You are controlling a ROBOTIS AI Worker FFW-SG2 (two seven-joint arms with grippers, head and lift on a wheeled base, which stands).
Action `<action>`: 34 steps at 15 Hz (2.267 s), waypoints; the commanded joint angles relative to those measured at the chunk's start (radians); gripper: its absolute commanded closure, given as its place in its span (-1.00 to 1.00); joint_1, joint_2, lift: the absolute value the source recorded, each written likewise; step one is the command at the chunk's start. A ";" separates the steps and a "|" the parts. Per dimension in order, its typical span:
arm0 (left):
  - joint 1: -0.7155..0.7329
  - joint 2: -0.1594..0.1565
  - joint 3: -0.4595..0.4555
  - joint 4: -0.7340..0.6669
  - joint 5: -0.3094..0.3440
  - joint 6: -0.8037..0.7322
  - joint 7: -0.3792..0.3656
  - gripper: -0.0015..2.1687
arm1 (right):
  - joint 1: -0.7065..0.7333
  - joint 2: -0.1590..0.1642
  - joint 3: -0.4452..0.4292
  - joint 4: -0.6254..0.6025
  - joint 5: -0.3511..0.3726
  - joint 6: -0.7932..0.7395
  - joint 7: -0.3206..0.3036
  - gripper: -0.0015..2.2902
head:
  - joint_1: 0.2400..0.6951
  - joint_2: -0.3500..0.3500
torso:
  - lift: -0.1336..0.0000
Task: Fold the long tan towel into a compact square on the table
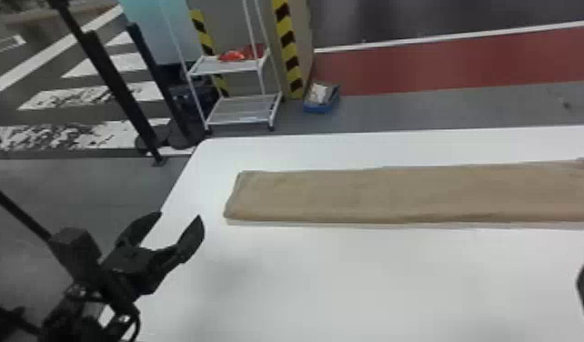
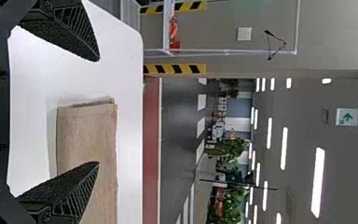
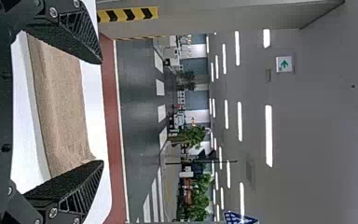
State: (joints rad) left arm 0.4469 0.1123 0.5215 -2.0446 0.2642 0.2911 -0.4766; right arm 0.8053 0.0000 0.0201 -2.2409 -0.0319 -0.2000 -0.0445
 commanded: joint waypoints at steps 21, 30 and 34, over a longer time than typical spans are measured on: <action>-0.712 0.127 -0.282 0.590 -0.329 0.604 -0.030 -0.82 | 0.046 0.001 -0.002 -0.026 0.007 0.003 0.000 -0.88 | 1.00 0.50 | -0.84; -0.732 0.152 -0.287 0.643 -0.352 0.595 -0.057 -0.62 | 0.041 0.001 0.001 -0.025 0.009 0.003 0.000 -0.88 | 1.00 0.58 | -0.84; -0.734 0.152 -0.270 0.653 -0.352 0.580 -0.097 0.52 | 0.040 0.001 0.000 -0.023 0.007 0.006 0.000 -0.88 | 1.00 0.56 | -0.84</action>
State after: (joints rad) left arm -0.2877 0.2644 0.2444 -1.3922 -0.0872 0.8771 -0.5746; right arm 0.8461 0.0000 0.0200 -2.2642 -0.0235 -0.1959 -0.0445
